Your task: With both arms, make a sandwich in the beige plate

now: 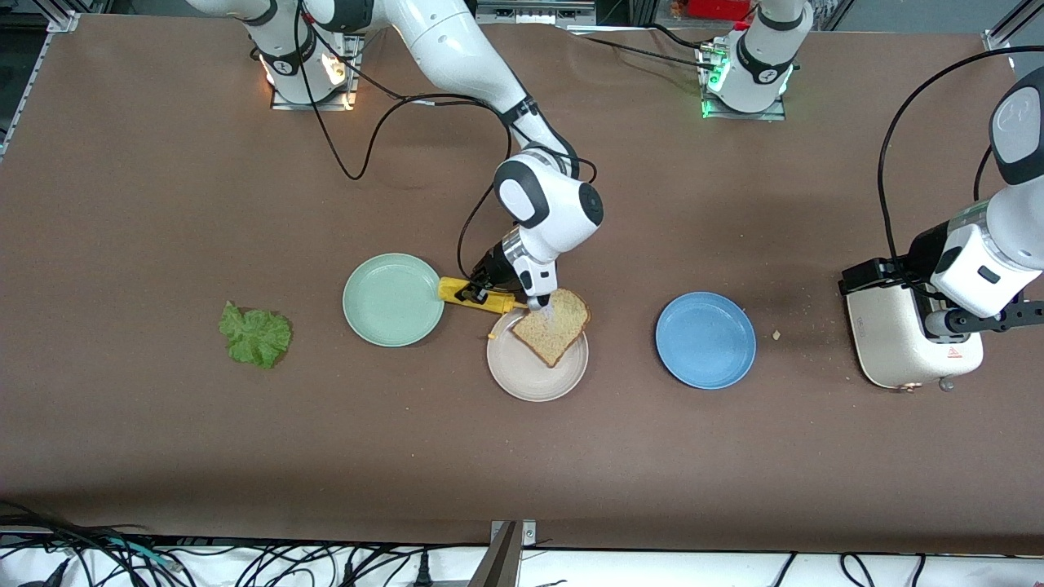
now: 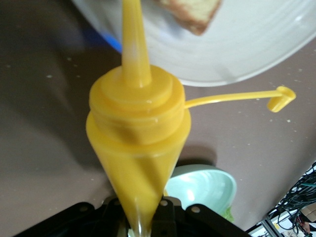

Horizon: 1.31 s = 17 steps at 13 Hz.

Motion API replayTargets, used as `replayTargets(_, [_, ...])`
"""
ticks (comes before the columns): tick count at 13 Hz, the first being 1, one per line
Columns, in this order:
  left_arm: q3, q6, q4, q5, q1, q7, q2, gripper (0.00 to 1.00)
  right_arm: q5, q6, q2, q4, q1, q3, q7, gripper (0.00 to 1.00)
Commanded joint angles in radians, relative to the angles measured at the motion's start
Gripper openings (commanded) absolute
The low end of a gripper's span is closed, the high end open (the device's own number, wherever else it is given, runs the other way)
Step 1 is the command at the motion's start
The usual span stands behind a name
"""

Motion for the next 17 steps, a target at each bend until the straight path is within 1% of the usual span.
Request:
replayTargets(1, [-0.007, -0.005, 0.006, 0.031, 0.008, 0.014, -0.001, 1.00, -0.018, -0.046, -0.043, 0.020, -0.007, 0.005, -0.038, 0.00])
replayTargets(3, [-0.007, -0.005, 0.008, 0.031, 0.006, 0.013, -0.001, 1.00, -0.021, -0.047, -0.054, 0.017, -0.013, 0.011, -0.038, 0.00])
replayTargets(4, [-0.009, -0.005, 0.008, 0.031, 0.006, 0.013, -0.001, 1.00, -0.021, -0.034, -0.098, -0.010, -0.036, 0.040, -0.036, 0.00])
replayTargets(5, [-0.009, -0.006, 0.006, 0.030, 0.006, 0.013, -0.001, 1.00, -0.021, 0.008, -0.191, -0.082, -0.087, 0.110, -0.036, 0.00])
replayTargets(6, [-0.009, -0.006, 0.008, 0.031, 0.008, 0.013, -0.001, 1.00, -0.020, 0.092, -0.316, -0.199, -0.163, 0.183, -0.042, 0.00])
replayTargets(7, [-0.009, -0.006, 0.008, 0.031, 0.008, 0.013, -0.001, 1.00, -0.003, 0.167, -0.433, -0.308, -0.246, 0.236, -0.070, 0.00])
replayTargets(8, [-0.007, -0.006, 0.008, 0.031, 0.008, 0.013, -0.001, 1.00, 0.025, 0.198, -0.502, -0.355, -0.309, 0.286, -0.122, 0.00])
replayTargets(9, [-0.007, -0.006, 0.008, 0.031, 0.008, 0.011, -0.002, 1.00, 0.071, 0.197, -0.547, -0.369, -0.373, 0.326, -0.148, 0.00])
replayTargets(10, [-0.007, -0.006, 0.006, 0.031, 0.008, 0.013, -0.005, 1.00, 0.082, 0.197, -0.589, -0.398, -0.432, 0.375, -0.170, 0.00])
replayTargets(11, [-0.009, -0.006, 0.008, 0.033, 0.006, 0.013, -0.004, 1.00, 0.085, 0.198, -0.636, -0.435, -0.507, 0.440, -0.189, 0.00])
replayTargets(12, [-0.007, -0.006, 0.009, 0.036, 0.008, 0.010, -0.004, 1.00, 0.086, 0.198, -0.678, -0.469, -0.583, 0.509, -0.214, 0.00])
replayTargets(14, [-0.015, -0.008, 0.009, 0.077, 0.006, 0.011, -0.008, 1.00, 0.086, 0.192, -0.716, -0.487, -0.760, 0.657, -0.313, 0.00])
replayTargets(15, [-0.014, -0.011, 0.009, 0.078, 0.006, 0.011, -0.010, 1.00, 0.115, 0.191, -0.722, -0.487, -0.820, 0.687, -0.373, 0.00])
replayTargets(16, [-0.012, -0.011, 0.011, 0.078, 0.008, 0.011, -0.011, 1.00, 0.175, 0.186, -0.723, -0.487, -0.874, 0.696, -0.457, 0.00])
replayTargets(17, [-0.014, -0.009, 0.012, 0.078, 0.008, 0.008, -0.012, 1.00, 0.248, 0.172, -0.710, -0.486, -0.944, 0.724, -0.567, 0.00])
